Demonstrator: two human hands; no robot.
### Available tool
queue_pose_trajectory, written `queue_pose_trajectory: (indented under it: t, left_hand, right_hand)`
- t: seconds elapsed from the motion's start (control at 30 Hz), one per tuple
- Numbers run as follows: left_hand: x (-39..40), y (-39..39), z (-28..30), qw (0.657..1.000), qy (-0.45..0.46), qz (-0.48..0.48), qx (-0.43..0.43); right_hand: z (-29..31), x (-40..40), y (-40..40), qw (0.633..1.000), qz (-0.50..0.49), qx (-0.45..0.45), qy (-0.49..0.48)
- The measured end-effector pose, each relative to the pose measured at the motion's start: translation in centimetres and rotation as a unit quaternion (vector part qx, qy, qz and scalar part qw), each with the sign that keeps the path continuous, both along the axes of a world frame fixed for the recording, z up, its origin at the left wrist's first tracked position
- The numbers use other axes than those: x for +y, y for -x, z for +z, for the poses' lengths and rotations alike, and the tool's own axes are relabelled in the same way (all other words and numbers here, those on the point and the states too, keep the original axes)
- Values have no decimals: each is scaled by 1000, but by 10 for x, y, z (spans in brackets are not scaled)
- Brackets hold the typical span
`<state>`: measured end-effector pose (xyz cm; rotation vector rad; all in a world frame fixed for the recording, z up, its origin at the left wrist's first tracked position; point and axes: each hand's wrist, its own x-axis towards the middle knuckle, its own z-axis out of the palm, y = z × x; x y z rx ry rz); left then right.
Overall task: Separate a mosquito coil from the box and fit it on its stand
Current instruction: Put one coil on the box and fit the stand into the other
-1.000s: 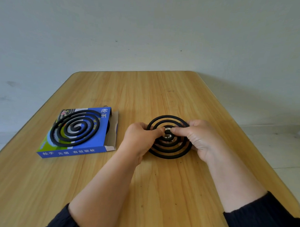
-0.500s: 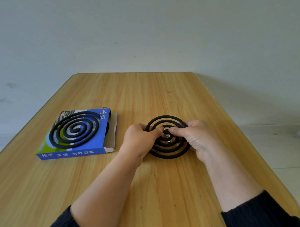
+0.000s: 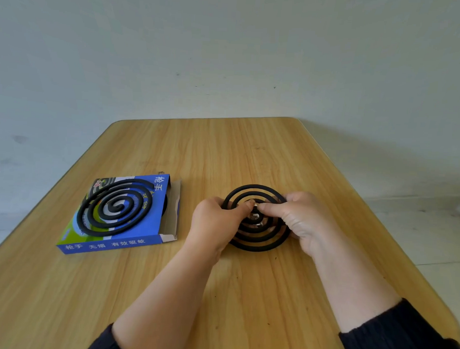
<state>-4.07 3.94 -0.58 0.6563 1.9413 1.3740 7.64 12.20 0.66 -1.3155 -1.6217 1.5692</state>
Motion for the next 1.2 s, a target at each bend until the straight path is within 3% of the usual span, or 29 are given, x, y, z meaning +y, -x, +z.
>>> queue_pose_trajectory:
  t: [0.57, 1.2]
  left_hand:
    - [2, -3, 1, 999, 16, -1, 35]
    - [3, 1, 3, 1000, 20, -13, -3]
  right_hand:
    - [0, -3, 0, 1000, 4, 2, -3]
    - [1, 2, 3, 1000, 4, -27, 13]
